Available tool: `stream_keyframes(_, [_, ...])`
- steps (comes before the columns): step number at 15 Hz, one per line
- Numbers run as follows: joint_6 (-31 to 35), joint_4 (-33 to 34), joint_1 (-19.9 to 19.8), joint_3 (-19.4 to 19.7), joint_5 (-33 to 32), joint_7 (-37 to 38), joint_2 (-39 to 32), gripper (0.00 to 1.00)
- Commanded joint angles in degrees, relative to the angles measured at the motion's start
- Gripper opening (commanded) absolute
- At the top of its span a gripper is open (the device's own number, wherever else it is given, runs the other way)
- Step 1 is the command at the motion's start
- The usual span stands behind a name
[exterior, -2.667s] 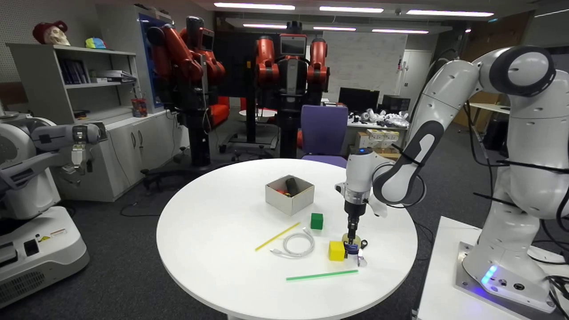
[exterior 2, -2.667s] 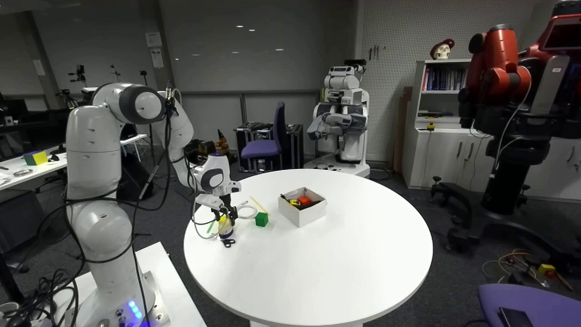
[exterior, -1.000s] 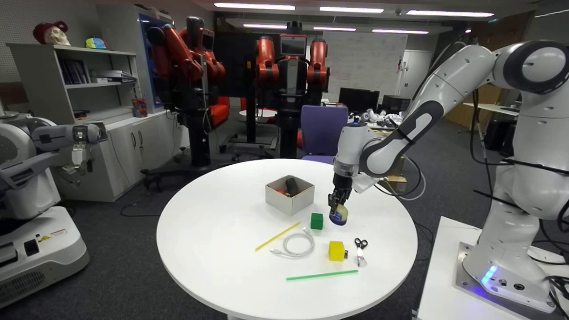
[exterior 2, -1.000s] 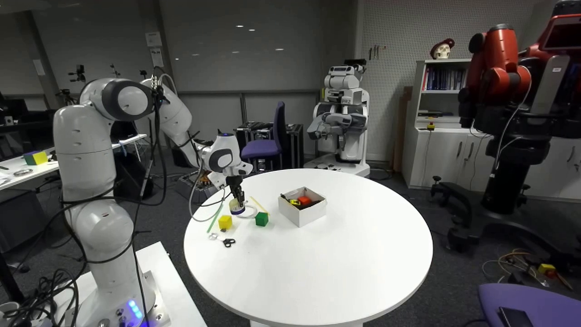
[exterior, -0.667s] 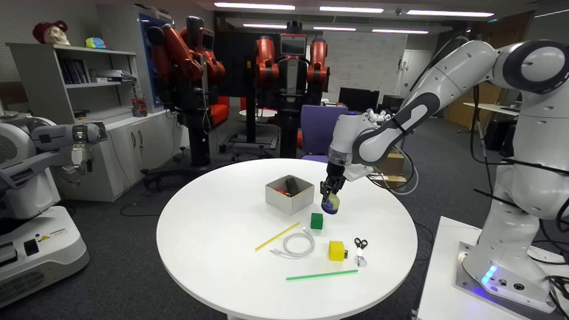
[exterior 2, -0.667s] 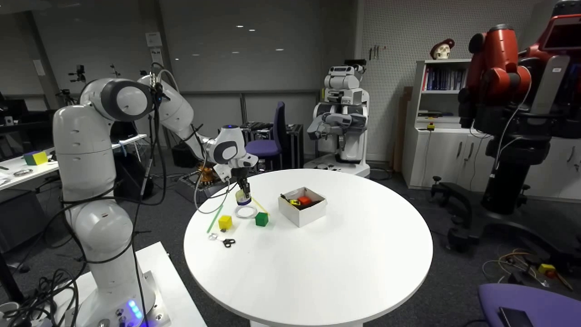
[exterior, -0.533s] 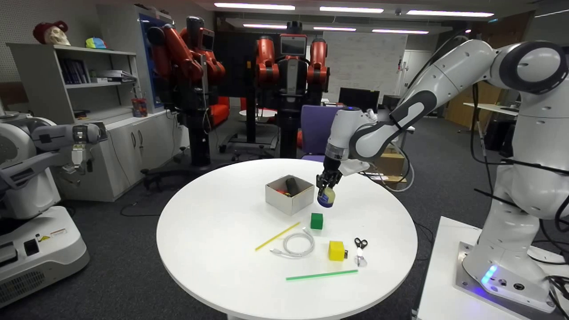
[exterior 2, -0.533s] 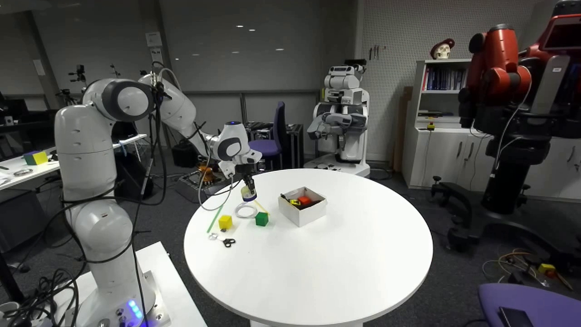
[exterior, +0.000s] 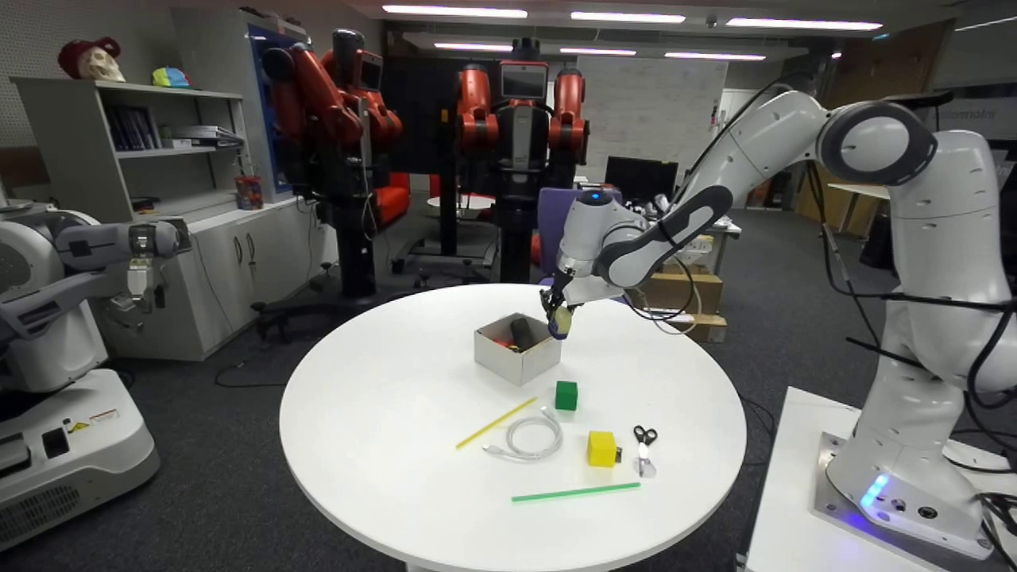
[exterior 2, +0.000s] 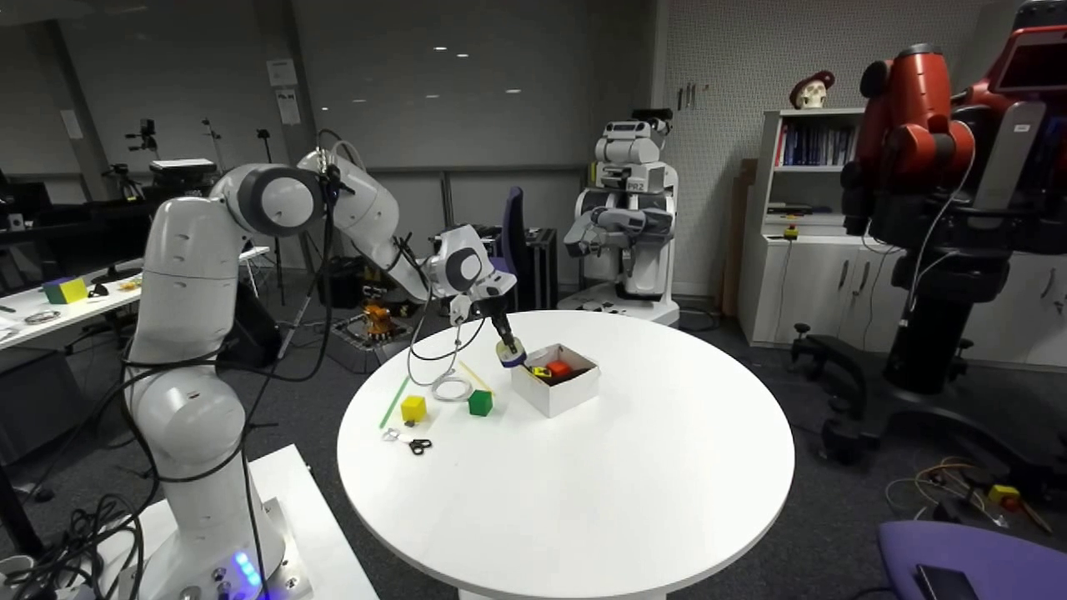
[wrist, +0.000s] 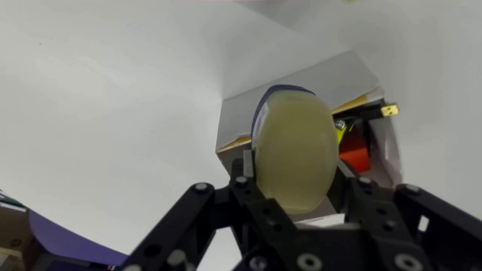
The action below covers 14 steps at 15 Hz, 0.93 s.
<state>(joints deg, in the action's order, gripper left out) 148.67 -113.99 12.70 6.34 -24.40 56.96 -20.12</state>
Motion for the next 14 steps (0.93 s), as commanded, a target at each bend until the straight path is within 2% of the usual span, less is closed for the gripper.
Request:
stream_keyframes(1, [0.3,8.3,4.0,5.0,-7.5,11.0,-7.2,0.23])
stream_keyframes(4, [-0.3,12.0,5.5,6.3,-9.1,15.3,-10.7,0.23])
stream_keyframes(5, [-0.2,13.1,5.9,6.6,-9.2,16.4,-11.7,0.42])
stream_keyframes(6, [-0.1,13.7,6.1,6.7,-8.9,16.9,-12.4,0.73])
stream_keyframes(7, [0.0,14.6,6.5,7.0,-9.0,17.6,-13.1,0.74])
stream_keyframes(11, [-0.4,17.0,6.8,7.0,-8.0,17.8,-15.1,1.00])
stream_keyframes(14, [-1.7,14.7,5.3,4.0,-3.9,14.9,-14.3,1.00])
